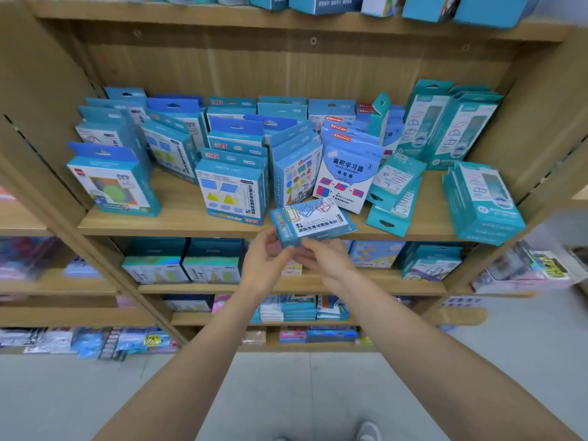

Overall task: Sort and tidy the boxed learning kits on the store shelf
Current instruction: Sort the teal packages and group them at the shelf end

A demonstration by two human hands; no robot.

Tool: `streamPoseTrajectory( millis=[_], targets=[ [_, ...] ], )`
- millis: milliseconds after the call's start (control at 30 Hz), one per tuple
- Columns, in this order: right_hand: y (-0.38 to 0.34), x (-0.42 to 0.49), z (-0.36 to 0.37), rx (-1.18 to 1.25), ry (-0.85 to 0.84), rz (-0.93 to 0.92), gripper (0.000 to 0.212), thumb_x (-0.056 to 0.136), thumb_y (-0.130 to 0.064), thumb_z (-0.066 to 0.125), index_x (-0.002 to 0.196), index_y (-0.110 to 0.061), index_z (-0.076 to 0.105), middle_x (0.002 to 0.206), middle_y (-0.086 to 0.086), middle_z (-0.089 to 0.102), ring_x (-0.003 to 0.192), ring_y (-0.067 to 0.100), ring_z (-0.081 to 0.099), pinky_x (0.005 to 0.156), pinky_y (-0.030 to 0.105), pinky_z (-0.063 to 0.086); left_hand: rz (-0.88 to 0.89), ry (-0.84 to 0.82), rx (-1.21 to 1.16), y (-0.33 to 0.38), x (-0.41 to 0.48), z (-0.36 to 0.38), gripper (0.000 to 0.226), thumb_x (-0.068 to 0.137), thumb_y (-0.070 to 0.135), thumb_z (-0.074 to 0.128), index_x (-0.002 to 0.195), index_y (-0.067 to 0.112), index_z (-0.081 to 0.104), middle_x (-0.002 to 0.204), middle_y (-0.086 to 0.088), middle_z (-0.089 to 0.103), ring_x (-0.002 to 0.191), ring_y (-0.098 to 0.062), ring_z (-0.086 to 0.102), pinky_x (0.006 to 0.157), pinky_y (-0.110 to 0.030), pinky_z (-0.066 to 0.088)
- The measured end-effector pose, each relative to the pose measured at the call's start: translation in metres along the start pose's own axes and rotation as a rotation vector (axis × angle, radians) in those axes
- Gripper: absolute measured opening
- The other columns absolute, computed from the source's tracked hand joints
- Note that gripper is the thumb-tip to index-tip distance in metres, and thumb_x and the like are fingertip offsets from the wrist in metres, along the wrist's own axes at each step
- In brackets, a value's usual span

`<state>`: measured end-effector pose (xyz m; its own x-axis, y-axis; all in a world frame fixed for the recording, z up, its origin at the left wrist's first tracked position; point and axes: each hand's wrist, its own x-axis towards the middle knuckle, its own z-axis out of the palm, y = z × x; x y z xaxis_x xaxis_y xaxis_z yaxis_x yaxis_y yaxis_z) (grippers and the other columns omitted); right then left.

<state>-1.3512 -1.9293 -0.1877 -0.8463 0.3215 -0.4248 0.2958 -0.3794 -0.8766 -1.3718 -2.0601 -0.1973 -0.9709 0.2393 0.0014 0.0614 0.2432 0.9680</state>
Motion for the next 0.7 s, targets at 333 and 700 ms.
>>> streamPoseTrajectory(
  millis=[333, 700],
  targets=[
    [-0.005, 0.002, -0.029, -0.374, -0.065, -0.017, 0.012, 0.095, -0.015, 0.056, 0.101, -0.008, 0.064, 0.104, 0.016, 0.069, 0.085, 0.022, 0.069, 0.067, 0.024, 0.056, 0.105, 0.086, 0.357, -0.009, 0.005, 0.003, 0.067, 0.08, 0.016, 0.067, 0.14, 0.02, 0.037, 0.127, -0.005, 0.04, 0.107, -0.018, 0.053, 0.088, -0.031, 0.045],
    [-0.084, 0.018, -0.13, -0.654, 0.274, -0.663, 0.013, 0.094, -0.012, 0.055, 0.101, -0.018, 0.064, 0.103, 0.002, 0.064, 0.088, 0.008, 0.057, 0.07, 0.013, 0.046, 0.556, 0.171, 0.656, 0.038, 0.017, 0.064, 0.037, 0.078, 0.021, 0.051, 0.113, 0.015, 0.059, 0.12, -0.008, 0.053, 0.114, -0.029, 0.044, 0.093, -0.042, 0.037]
  ],
)
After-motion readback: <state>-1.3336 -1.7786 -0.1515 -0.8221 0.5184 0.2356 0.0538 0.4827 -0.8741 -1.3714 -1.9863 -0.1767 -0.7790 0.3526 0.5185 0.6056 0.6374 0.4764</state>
